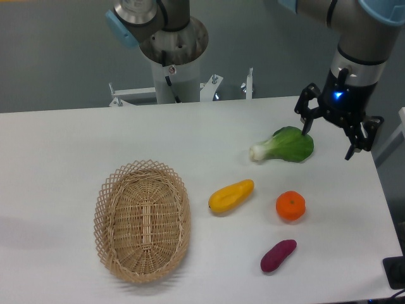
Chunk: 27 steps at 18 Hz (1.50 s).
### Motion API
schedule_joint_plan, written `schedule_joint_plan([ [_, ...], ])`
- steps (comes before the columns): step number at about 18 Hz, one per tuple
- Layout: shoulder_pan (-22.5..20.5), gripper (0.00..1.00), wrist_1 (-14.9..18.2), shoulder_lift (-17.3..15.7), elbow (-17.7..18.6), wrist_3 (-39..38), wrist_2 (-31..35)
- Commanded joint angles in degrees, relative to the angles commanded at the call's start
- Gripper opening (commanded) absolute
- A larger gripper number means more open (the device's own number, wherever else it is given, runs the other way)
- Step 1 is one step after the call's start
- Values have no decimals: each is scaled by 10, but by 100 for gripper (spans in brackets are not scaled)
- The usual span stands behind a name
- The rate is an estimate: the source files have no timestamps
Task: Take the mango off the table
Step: 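Move the open gripper from above the bok choy toward the yellow mango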
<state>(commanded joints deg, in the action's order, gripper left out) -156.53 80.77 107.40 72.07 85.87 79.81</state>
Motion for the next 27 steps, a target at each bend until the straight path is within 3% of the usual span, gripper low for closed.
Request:
schedule_joint_plan([
  [8, 3, 100, -6, -1, 26, -2, -1],
  [14, 8, 100, -18, -8, 68, -8, 2],
  [16, 11, 100, -44, -17, 100, -8, -2],
  [22, 53, 100, -206, -21, 221, -34, 3],
  [27, 80, 100, -221, 7, 258, -35, 25],
])
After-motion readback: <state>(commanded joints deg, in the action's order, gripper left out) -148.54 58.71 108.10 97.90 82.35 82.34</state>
